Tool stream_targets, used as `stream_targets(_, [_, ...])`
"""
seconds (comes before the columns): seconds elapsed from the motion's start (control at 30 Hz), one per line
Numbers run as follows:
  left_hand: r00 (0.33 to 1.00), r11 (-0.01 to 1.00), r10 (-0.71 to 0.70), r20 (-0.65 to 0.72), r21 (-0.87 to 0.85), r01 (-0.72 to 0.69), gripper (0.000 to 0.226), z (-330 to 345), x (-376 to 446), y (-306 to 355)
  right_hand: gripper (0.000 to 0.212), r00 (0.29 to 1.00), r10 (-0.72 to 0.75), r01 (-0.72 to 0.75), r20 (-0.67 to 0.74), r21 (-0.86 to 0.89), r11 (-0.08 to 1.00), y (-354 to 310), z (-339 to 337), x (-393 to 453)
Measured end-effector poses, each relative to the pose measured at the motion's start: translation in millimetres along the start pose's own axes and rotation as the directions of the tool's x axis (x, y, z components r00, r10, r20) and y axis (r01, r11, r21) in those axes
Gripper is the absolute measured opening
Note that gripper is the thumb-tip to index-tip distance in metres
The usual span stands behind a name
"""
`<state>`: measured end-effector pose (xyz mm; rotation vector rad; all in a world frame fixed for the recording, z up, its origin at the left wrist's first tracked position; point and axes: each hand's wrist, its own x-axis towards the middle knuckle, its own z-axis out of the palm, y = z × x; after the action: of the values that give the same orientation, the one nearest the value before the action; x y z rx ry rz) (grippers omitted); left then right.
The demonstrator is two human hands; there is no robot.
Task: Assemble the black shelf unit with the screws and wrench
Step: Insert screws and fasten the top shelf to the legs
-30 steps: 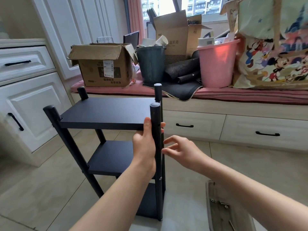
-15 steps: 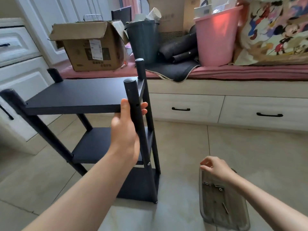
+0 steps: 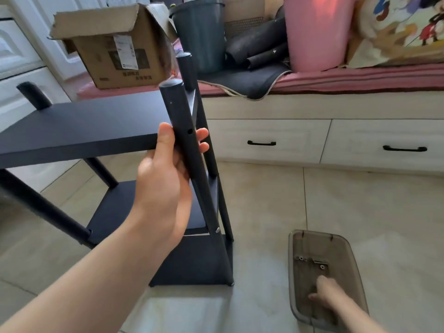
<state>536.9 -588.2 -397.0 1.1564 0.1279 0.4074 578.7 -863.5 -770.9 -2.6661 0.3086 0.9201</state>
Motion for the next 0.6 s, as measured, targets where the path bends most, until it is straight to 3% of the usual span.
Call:
stream_targets(0.17, [1.000,1.000,0.002,0.019,0.028,-0.003,0.034,0.1,-3.7,1.8,0.035,0.997,0.008,-0.007,-0.081,0.010,1.000,-9.3,18.7,0.3])
stream_targets(0.33, [0.999,0.999,-0.010,0.037,0.053,0.008,0.033,1.3,-8.9,2.9,0.034,0.995,-0.016,0.028,-0.094,0.132,0.991,-36.6,26.4,2.0])
stream_targets(0.6, [0.994,0.996,-0.017,0.108,0.089,0.007,0.036,-1.5,-17.7,2.4,0.015,0.989,-0.149,0.150,0.015,-0.073,0.986,-61.5,33.7,-1.0])
